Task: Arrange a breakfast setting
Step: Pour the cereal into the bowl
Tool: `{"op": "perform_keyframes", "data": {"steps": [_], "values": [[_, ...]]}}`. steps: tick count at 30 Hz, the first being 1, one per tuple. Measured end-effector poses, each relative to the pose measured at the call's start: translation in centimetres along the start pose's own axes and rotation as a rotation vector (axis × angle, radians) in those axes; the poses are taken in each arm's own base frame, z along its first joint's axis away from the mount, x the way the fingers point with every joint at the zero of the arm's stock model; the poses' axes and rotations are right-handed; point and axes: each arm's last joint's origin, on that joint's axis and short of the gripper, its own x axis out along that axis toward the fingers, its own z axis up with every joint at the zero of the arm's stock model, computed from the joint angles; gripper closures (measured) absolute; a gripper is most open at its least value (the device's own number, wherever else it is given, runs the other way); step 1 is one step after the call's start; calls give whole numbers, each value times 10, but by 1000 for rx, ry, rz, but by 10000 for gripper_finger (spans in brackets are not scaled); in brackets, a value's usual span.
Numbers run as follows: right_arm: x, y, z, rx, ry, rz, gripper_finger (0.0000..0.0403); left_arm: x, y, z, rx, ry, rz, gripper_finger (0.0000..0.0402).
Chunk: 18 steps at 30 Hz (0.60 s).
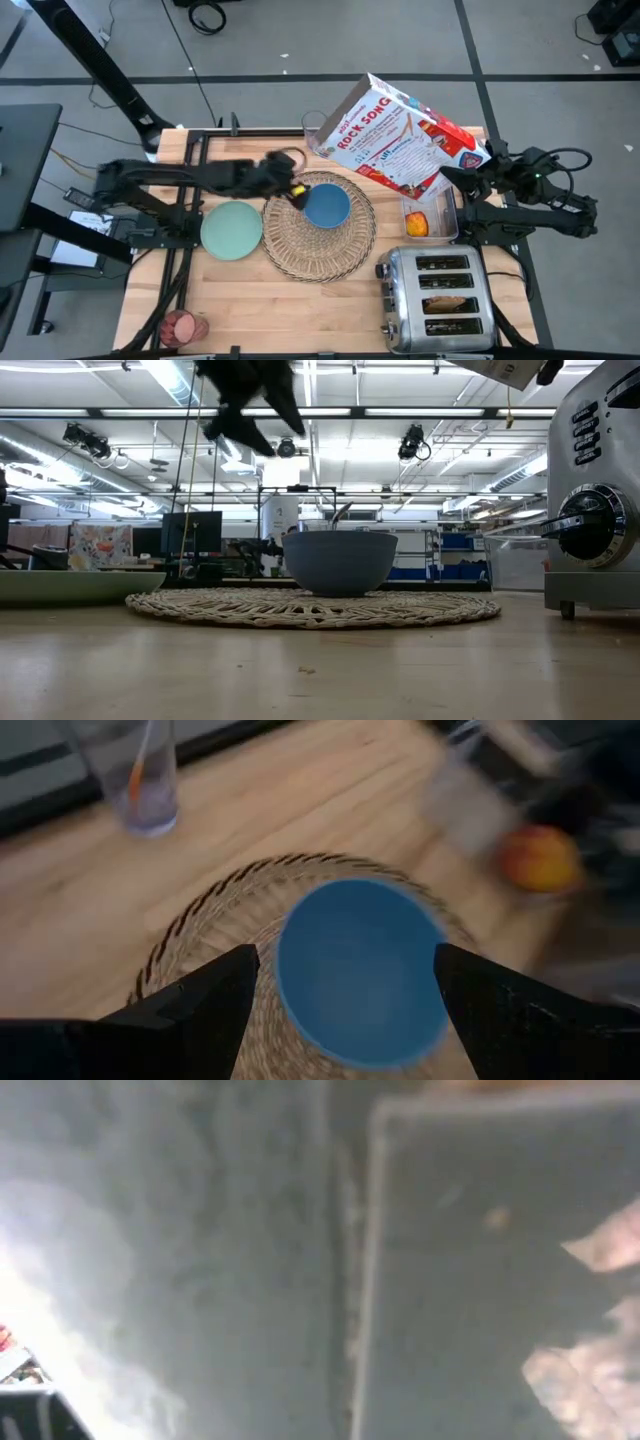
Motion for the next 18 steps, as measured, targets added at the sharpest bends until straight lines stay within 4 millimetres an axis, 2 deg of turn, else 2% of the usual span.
{"op": "perform_keyframes", "data": {"steps": [5, 9, 14, 18], "values": [[1, 0, 0, 2, 4, -3, 165, 50, -8, -24, -80, 95, 130, 91], [1, 0, -1, 6, 4, -5, 165, 78, -12, -36, -74, 147, 191, 91], [1, 0, -1, 15, 6, -6, 165, 101, -12, -48, -52, 206, 265, 91], [1, 0, -1, 25, 5, -7, 165, 105, -7, -52, -35, 253, 327, 91]]}}
